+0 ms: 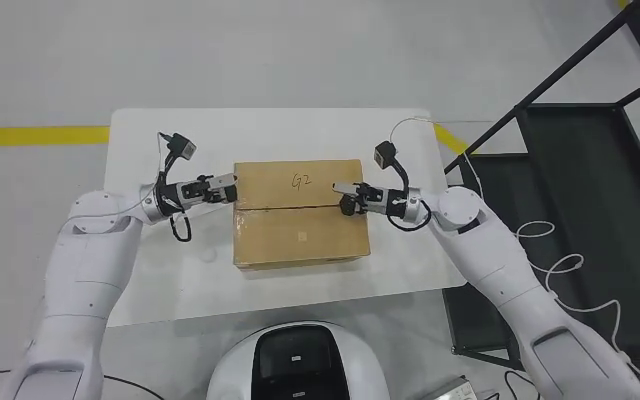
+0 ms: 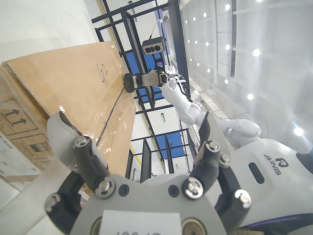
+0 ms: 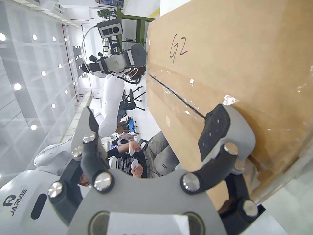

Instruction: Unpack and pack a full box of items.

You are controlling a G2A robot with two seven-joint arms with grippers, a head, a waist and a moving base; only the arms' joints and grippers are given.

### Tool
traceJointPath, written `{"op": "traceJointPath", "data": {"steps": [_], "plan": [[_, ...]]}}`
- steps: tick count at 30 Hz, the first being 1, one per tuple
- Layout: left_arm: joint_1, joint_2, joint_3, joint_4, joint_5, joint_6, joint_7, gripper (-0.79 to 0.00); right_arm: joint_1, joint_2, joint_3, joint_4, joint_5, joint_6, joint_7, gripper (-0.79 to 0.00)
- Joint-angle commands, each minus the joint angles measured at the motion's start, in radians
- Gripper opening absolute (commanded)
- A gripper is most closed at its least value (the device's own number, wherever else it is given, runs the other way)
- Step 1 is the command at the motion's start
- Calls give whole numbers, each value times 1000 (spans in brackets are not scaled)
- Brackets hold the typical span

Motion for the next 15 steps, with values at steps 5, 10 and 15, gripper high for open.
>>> {"op": "traceJointPath", "data": {"steps": [5,10,15], "plan": [[70,22,-71,-65,-91,11,-11,0,9,-6,-4,-1,-13,14,-2,0],[75,23,-75,-69,-99,12,-11,0,8,-8,-3,-1,-6,26,3,0],[75,23,-75,-69,-99,12,-11,0,8,-8,-3,-1,-6,26,3,0]]}}
